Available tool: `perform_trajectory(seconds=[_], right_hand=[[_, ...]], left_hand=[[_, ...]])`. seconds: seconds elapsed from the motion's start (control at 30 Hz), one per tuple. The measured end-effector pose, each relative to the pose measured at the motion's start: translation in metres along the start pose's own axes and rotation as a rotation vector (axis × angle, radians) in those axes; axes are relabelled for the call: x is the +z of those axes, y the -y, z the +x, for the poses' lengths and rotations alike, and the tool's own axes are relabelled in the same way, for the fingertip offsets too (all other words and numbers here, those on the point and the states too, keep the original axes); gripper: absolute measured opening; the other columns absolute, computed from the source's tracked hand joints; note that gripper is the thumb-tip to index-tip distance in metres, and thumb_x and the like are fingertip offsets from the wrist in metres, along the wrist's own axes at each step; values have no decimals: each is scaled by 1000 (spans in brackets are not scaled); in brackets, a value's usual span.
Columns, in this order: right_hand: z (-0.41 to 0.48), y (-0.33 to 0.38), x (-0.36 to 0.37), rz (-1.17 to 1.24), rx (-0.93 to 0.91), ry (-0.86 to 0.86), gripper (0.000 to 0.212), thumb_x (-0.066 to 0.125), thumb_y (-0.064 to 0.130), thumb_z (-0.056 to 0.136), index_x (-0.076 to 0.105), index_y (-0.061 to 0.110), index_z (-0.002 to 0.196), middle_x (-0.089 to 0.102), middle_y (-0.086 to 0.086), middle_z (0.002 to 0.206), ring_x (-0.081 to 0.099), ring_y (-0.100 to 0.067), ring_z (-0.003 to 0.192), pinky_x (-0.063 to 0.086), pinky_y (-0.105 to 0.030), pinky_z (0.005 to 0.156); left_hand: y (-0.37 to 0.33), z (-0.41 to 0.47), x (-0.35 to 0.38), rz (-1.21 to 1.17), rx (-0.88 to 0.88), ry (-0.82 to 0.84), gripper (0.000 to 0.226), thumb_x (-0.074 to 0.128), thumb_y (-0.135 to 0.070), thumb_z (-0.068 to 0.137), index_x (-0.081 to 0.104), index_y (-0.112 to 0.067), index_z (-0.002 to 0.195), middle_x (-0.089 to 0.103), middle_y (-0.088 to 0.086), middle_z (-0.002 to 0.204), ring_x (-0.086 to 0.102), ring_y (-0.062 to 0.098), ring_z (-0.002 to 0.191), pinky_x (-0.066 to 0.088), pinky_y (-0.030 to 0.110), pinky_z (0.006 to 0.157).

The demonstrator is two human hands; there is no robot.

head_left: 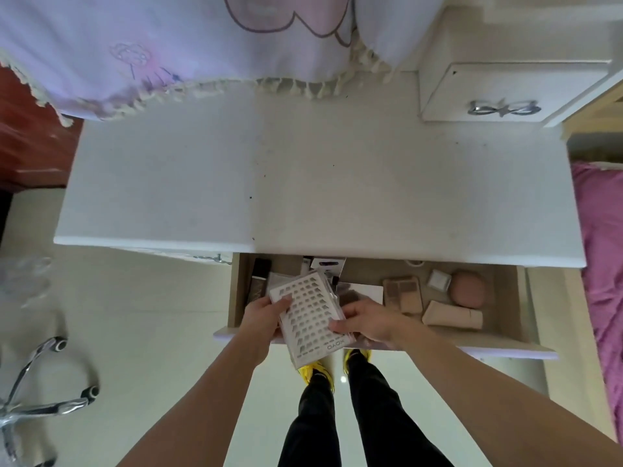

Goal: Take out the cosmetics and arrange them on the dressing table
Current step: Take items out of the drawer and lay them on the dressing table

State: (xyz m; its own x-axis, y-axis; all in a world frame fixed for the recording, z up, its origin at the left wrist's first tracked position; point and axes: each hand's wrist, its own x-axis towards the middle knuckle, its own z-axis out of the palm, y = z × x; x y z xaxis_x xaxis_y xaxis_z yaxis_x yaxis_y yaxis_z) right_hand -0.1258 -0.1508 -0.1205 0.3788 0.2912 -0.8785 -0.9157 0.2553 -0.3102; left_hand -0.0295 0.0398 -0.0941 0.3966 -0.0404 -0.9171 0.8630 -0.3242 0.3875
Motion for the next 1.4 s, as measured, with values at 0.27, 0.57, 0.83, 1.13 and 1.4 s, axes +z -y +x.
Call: perform_trajectory(seconds=[0.27,0.57,0.83,1.13,1.4], right_hand=[[31,16,10,-729,-287,-622,19,62,37,93,73,23,101,73,2,97,66,-19,86,54,-35,77],[90,13,34,-1541,-278,-620,53,66,44,84,51,21,129,58,-6,124,50,-27,122,52,-39,88],[79,-4,38,-1412,-146,-550,43,60,46,83,60,22,118,63,-4,114,59,-26,107,52,-40,84],[-16,58,56,-1273,-438,-485,34,60,50,82,56,27,107,64,5,98,62,-17,87,48,-30,72],[-42,188,93,-1196,-593,-620,27,63,40,84,60,21,103,64,2,96,59,-19,84,46,-32,73]], left_hand=[[8,-5,-51,-216,31,-82,21,58,-13,95,60,-4,114,69,15,99,65,27,87,52,36,69],[31,-8,-80,-258,50,-124,21,57,-16,95,61,-5,114,69,9,93,65,24,85,51,38,75],[37,-16,-99,-265,45,-130,22,58,-16,94,62,-4,113,70,10,93,64,25,86,50,44,82],[-39,-58,-119,-317,161,-143,28,55,-21,97,60,0,114,70,20,102,67,35,90,53,51,87],[-144,-78,-161,-365,266,-192,19,40,-2,94,57,-2,101,64,18,96,62,31,84,50,40,68]])
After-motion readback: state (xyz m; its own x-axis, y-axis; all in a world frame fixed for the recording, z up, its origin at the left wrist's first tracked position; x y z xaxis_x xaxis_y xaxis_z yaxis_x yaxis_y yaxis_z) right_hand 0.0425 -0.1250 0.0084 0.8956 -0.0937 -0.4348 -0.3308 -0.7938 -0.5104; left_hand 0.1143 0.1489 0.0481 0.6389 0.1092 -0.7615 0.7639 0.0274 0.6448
